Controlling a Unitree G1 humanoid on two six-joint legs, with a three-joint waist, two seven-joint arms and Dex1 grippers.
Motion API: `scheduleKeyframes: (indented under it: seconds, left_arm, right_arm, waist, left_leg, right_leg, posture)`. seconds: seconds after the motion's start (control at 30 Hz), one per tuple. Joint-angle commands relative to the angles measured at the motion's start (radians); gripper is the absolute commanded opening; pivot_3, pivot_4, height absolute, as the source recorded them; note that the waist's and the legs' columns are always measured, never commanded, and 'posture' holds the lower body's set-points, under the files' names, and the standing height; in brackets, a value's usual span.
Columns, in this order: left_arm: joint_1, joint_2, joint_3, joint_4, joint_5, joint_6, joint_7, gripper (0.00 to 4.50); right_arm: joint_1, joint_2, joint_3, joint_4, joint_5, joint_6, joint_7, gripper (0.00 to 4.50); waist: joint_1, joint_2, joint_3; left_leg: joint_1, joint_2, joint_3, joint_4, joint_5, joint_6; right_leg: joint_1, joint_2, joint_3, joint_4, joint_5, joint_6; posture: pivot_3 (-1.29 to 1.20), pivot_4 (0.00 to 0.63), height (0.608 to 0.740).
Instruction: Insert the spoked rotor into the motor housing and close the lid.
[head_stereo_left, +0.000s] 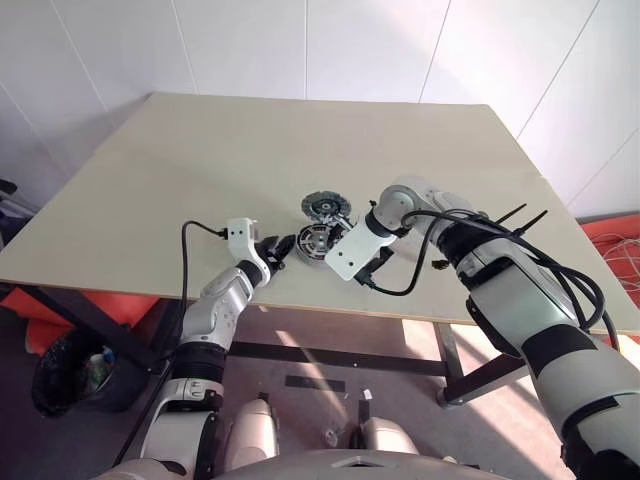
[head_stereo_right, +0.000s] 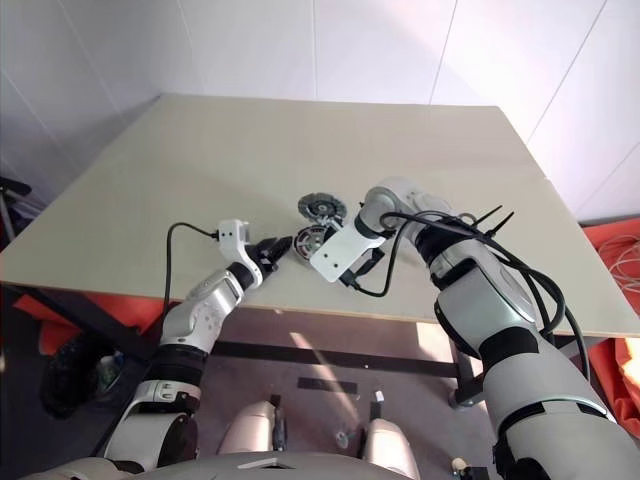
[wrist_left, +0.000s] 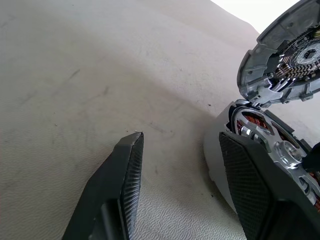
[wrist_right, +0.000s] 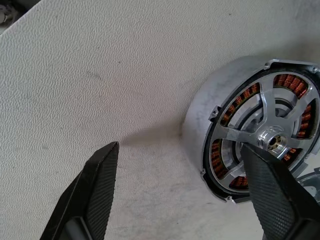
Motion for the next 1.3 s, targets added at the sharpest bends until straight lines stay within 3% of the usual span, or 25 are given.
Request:
scheduleKeyframes:
  seconds: [0.03,0.23,0.57,0.67,0.73,1.3]
  left_arm:
    - [0.000,0.006,0.007,0.000,-0.002,0.004,0.003,2.57]
    - [-0.003,0.005,0.007,0.004,-0.003,0.003,0.002,2.57]
    - [-0.001,0.004,0.007,0.002,-0.004,0.003,0.005,2.57]
    - [-0.001,0.003,0.007,0.002,-0.004,0.002,0.005,2.57]
    - [-0.002,0.003,0.007,0.003,-0.004,0.002,0.004,2.57]
    - [-0.006,0.002,0.009,0.011,-0.004,0.000,0.004,2.57]
  right_arm:
    - [-0.011,-0.017,0.003,-0.007,0.003,-0.006,0.014,3.25]
    - [-0.014,-0.019,0.001,-0.010,0.002,-0.006,0.004,1.19]
    - [-0.025,-0.013,-0.001,-0.002,-0.001,0.000,-0.016,1.19]
    - [-0.027,-0.013,-0.002,-0.001,0.000,0.002,-0.020,0.63]
    - [-0.028,-0.013,-0.002,0.000,-0.001,0.004,-0.025,0.01]
    - [-0.029,-0.046,-0.032,-0.033,0.031,0.035,-0.007,0.01]
  waist:
    - [0.000,0.000,0.000]
    - [0.000,0.000,0.000]
    - [0.000,0.000,0.000]
    - [0.000,0.000,0.000]
    - [0.000,0.000,0.000]
    - [0.000,0.000,0.000]
  left_leg:
    - [0.000,0.000,0.000,0.000,0.000,0.000]
    - [0.001,0.000,0.000,0.000,0.000,0.000]
    - [0.001,0.000,0.000,0.000,0.000,0.000]
    - [0.001,0.000,0.000,0.000,0.000,0.000]
    - [0.001,0.000,0.000,0.000,0.000,0.000]
    - [0.000,0.000,0.000,0.000,0.000,0.000]
  right_leg:
    - [0.000,0.000,0.000,0.000,0.000,0.000]
    - [0.001,0.000,0.000,0.000,0.000,0.000]
    - [0.001,0.000,0.000,0.000,0.000,0.000]
    - [0.001,0.000,0.000,0.000,0.000,0.000]
    - [0.001,0.000,0.000,0.000,0.000,0.000]
    - [0.000,0.000,0.000,0.000,0.000,0.000]
  posture:
    - [0.00,0.000,0.740]
    - [0.00,0.000,0.740]
    - [0.00,0.000,0.740]
    - [0.00,0.000,0.740]
    - [0.00,0.000,0.740]
    - [0.00,0.000,0.740]
